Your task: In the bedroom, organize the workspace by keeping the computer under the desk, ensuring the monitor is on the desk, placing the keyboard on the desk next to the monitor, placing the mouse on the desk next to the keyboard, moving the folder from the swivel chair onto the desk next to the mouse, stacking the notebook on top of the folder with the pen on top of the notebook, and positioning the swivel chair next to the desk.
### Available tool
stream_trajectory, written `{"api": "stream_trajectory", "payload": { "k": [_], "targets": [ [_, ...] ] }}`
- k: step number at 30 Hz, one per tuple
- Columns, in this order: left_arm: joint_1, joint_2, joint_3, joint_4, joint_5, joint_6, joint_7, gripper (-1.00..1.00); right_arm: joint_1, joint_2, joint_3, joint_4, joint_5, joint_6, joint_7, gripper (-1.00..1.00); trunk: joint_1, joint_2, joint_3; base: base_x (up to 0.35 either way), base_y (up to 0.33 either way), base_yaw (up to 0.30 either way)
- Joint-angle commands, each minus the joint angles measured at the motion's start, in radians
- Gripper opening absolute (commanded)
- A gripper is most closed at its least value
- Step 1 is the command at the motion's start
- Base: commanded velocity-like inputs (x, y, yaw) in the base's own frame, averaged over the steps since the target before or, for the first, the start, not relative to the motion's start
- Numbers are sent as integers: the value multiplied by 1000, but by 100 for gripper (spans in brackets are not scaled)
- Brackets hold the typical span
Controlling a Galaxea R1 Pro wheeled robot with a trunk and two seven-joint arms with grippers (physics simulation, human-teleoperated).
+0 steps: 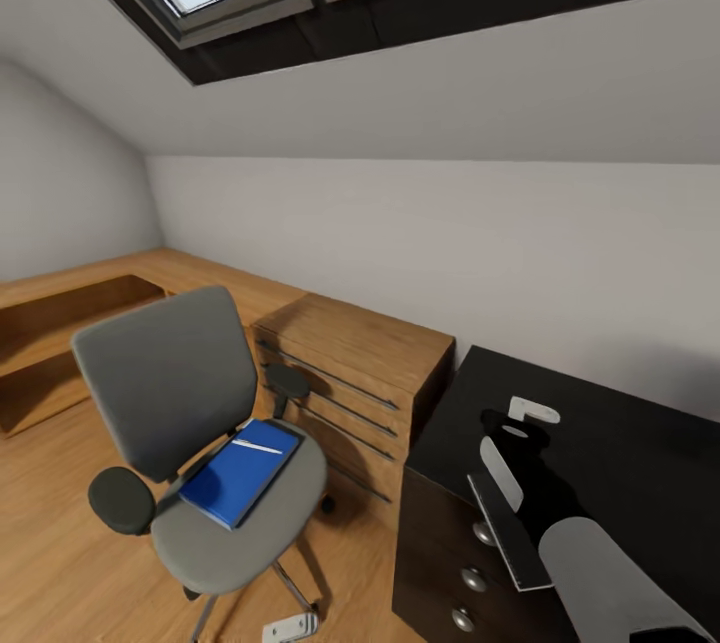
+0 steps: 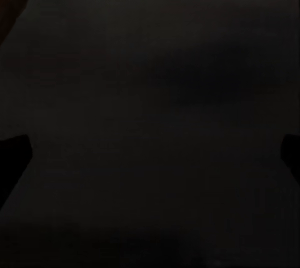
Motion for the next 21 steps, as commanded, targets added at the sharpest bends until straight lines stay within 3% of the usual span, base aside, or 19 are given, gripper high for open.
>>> {"api": "stream_trajectory", "payload": {
  "k": [1,10,21],
  "targets": [
    [-1,1,-6,-2,4,2,8,100,4,-2,6,-13,-5,13,-9,100,0,-1,-2,0,0,275],
    [-1,1,-6,-2,4,2,8,100,38,-2,6,-81,-5,48,-9,100,0,-1,-7,0,0,273],
    [-1,1,-6,-1,5,2,8,100,43,0,7,-89,-5,52,-9,100,0,-1,-14,0,0,269]
  ]
}}
